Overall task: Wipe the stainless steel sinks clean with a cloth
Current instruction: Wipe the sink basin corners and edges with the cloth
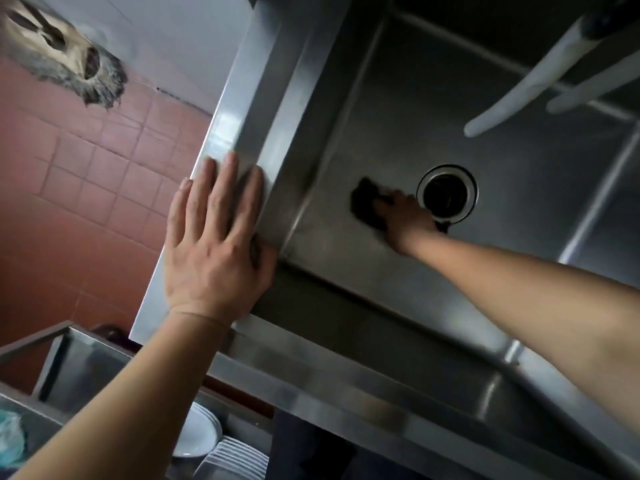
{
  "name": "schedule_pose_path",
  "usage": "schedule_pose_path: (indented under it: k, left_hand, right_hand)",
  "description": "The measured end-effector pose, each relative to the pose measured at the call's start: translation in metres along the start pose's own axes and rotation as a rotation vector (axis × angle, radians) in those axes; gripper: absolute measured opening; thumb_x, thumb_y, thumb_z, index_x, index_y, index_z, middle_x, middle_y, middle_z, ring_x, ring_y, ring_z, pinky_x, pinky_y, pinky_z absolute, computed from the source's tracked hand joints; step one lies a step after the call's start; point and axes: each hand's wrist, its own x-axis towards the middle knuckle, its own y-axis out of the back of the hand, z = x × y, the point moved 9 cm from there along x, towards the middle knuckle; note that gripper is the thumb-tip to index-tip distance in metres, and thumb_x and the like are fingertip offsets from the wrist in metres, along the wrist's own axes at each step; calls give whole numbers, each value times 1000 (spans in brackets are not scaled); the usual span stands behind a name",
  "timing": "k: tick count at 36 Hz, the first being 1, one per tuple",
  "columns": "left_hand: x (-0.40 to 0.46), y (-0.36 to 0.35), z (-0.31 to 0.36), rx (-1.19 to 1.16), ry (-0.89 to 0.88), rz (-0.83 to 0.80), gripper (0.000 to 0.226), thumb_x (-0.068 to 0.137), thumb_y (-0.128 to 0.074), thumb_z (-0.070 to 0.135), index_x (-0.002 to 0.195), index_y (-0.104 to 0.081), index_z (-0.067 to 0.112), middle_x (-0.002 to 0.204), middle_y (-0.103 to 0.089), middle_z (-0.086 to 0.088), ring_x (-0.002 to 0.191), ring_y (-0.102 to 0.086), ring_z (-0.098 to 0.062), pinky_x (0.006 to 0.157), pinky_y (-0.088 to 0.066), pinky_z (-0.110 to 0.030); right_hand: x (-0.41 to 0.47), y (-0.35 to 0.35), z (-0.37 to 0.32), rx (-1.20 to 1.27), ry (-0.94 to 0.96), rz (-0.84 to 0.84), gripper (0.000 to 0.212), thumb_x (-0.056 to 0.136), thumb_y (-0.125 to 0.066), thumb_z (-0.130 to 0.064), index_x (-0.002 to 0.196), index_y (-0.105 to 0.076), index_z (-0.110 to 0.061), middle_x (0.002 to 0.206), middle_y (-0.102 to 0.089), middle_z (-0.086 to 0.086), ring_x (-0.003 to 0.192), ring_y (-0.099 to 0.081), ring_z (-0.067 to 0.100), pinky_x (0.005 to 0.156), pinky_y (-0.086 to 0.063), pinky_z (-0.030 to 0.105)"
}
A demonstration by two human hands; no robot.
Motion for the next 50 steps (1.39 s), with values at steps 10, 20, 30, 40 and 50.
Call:
schedule_pose_path:
  k: [10,20,30,40,50]
  left_hand:
    - [0,-2,-3,4,-9,6,74,83,-56,29,153,-36,14,160,-27,-15,149,-23,-36,120,-23,-52]
    - [-2,-1,-2,-18,-7,35,69,86,-49,32,153,-37,16,160,-29,-14,149,-24,-36,120,-23,-52]
    - [-3,2,-2,-27,17,42,71,82,-56,28,151,-40,17,159,-31,-12,148,-26,-35,121,-20,-49]
    - [-4,1,-3,-16,16,32,74,81,-55,33,152,-37,19,161,-29,-12,149,-23,-34,123,-15,-45]
    - [-4,2,-2,-20,22,2,73,82,-50,33,152,-35,18,161,-26,-13,149,-21,-36,121,-14,-47]
  right_hand:
    - [93,107,-23,562,-234,215,91,91,-61,-34,158,0,-23,162,-17,16,144,-28,38,116,-28,41]
    - [35,-15,-124,976,-294,46,39,106,-35,-20,143,-42,-10,140,-51,20,123,-52,34,106,-40,41]
    - [14,-34,-146,906,-355,68,50,103,-35,-28,151,-25,-17,149,-39,20,133,-43,38,110,-34,51]
    - [-15,-53,-121,495,-63,-97,66,93,-55,-8,152,-27,-20,152,-35,19,130,-47,41,103,-42,43]
    - [-73,-92,-14,391,-196,-202,55,91,-54,-8,141,-35,-21,145,-39,19,125,-50,39,101,-45,40]
